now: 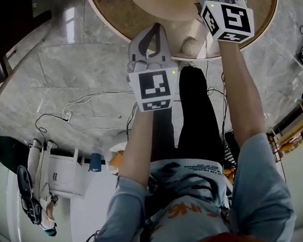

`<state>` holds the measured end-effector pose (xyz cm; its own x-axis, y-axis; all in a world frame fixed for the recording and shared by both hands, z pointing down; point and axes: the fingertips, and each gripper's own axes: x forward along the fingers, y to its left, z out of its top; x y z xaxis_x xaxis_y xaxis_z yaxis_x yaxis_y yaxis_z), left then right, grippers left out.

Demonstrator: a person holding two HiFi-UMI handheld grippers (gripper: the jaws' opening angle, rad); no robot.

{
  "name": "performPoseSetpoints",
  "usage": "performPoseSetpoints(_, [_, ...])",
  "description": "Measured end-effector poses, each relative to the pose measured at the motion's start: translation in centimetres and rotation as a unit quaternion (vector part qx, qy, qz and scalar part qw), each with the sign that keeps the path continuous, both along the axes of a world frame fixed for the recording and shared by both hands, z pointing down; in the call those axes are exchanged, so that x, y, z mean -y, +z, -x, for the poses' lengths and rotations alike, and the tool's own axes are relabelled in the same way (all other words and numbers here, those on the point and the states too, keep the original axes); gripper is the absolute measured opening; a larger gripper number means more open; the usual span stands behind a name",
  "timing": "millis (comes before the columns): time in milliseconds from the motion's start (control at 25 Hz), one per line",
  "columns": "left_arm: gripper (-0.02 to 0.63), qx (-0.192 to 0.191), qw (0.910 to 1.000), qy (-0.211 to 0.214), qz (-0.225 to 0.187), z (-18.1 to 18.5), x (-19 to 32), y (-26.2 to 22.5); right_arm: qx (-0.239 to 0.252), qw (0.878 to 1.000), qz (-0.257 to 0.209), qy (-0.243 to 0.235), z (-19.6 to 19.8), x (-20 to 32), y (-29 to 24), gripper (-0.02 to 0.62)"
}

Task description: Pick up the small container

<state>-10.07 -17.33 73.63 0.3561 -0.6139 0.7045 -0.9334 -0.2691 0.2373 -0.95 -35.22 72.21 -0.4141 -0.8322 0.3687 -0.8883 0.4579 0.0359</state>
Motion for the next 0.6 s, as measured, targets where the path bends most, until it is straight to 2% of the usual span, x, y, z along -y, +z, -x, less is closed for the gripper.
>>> performPoseSetpoints(120, [0.023,0.001,1.0,0.001,0.0,0.1,-0.2,-0.2,0.002,1.0,-0.006,-0.003,0.0,0.8,0.0,0.256])
performPoseSetpoints(400, [0.023,0.007,0.9999,-0.003,0.007,1.1,-1.0,0.3,0.018,1.0,-0.004,-0.01,0.9,1.6,0.2,0.245])
performPoseSetpoints(600, [0.023,0.004,0.9999,-0.003,0.009,0.6,-1.1,0.0,-0.014,1.0,0.003,-0.015,0.9,1.7,-0.1,0.219])
